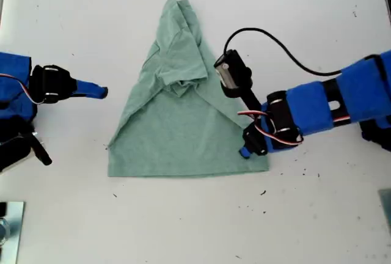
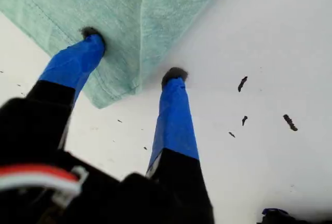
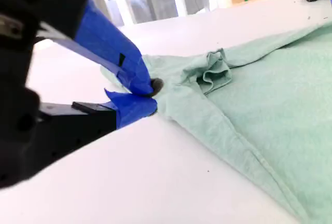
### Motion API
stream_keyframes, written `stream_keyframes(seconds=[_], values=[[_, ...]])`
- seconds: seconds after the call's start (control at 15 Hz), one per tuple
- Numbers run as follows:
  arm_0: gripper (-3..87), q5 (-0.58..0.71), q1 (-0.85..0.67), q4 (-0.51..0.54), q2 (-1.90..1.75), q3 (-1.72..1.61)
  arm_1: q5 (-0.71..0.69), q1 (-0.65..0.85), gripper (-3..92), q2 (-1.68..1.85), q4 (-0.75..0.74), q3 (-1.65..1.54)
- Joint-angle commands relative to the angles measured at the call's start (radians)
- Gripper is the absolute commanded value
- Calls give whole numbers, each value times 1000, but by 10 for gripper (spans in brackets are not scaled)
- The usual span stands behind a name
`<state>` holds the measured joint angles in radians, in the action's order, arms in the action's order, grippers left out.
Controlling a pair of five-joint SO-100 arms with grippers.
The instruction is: Fold t shirt
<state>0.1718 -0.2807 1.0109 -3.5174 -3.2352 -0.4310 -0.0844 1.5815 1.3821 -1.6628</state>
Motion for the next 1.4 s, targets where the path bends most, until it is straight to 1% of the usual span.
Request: stream_keyframes(seconds=[0.0,0.2,0.33,0.4,0.53,0.6,0.67,0.73,0.87,1.0,1.07,1.13,1.27,1.33], values=[[-2,6,5,-17,-5,-11,-26,-12,242,152,32,11],[-2,8,0,-17,-5,-11,-34,-12,241,221,49,3],[-2,8,2,-17,-5,-11,-17,-11,231,224,29,-75],[-2,8,2,-17,-5,-11,-6,-11,215,232,-26,-144],[-2,8,3,-17,-5,-11,9,-11,171,239,-192,-291],[-2,8,6,-17,-5,-11,9,-8,128,236,-325,-370],[-2,9,9,-17,-5,-11,6,-6,64,225,-440,-430],[-2,11,12,-17,-8,-11,14,-9,26,204,-492,-454],[-2,11,14,-17,-8,-11,34,-20,26,183,-502,-463],[-2,11,9,-17,-9,-11,49,-23,-13,179,-505,-480],[-2,11,11,-17,-9,-11,58,-23,-13,186,-448,-453],[-2,11,11,-17,-9,-11,51,-20,-12,201,-331,-383],[-2,11,11,-17,-9,-11,-29,-8,-12,193,14,-107],[-2,11,8,-15,-11,-11,-54,-12,-12,172,150,40]])
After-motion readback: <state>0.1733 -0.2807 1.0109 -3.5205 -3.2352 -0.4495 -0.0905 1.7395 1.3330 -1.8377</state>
